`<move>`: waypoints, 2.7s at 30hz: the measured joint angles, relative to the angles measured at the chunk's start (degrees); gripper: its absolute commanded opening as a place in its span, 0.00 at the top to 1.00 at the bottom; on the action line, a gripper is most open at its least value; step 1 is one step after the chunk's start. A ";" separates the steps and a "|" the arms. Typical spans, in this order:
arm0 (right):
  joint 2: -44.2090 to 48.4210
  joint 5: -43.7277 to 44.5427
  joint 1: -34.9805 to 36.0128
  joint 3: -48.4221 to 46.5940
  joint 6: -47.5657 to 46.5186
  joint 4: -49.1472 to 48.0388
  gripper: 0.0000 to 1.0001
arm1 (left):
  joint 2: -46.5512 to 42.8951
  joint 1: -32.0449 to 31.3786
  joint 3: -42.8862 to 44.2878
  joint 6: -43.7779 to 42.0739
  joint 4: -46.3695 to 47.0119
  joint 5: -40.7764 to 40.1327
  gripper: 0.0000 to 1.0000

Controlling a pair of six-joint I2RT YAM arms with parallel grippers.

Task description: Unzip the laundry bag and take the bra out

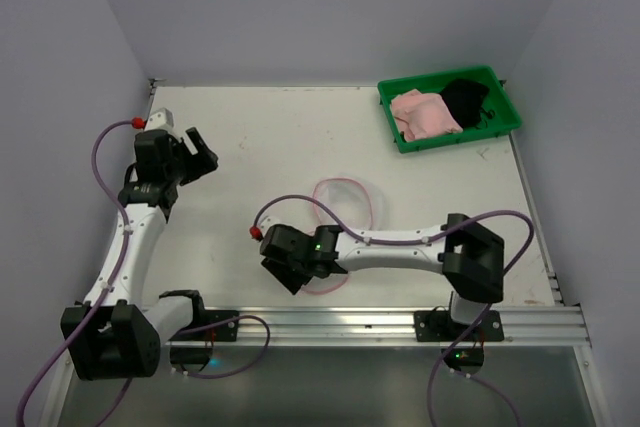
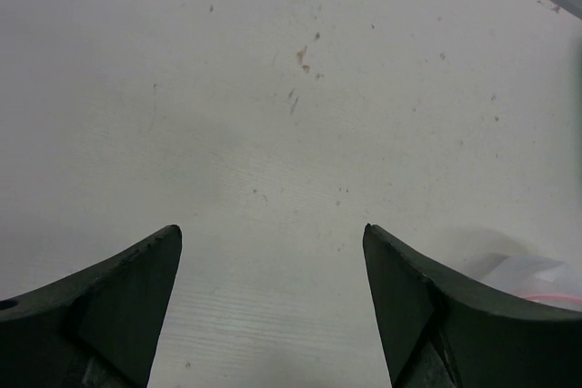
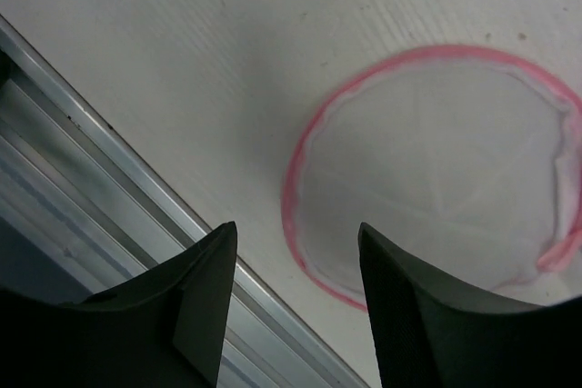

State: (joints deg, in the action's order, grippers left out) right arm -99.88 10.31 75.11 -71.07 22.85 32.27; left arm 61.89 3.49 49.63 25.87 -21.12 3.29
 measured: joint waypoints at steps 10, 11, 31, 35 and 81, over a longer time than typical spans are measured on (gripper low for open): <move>-13.14 -1.07 1.09 -10.21 -0.63 8.17 0.58 | 0.00 0.68 -0.52 0.00 -0.04 -0.13 0.16; -13.99 -1.07 1.07 -10.86 -0.61 8.72 0.60 | 0.00 0.70 -0.59 0.02 -0.02 -0.13 0.16; -12.70 -4.55 0.79 -15.85 -1.07 14.86 1.00 | 0.00 1.77 -0.79 0.02 0.00 0.83 0.16; -5.57 -7.28 -1.16 -19.78 -1.40 15.58 1.00 | 0.02 1.77 -0.79 0.00 0.02 1.36 0.16; 24.13 -55.12 -46.69 23.37 3.96 -27.67 1.00 | 13.88 -28.44 -16.37 15.65 25.35 21.05 0.19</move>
State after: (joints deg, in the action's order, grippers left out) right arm -75.75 -44.82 28.42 -47.70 26.81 4.60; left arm 75.77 -24.95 33.26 41.52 4.23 24.34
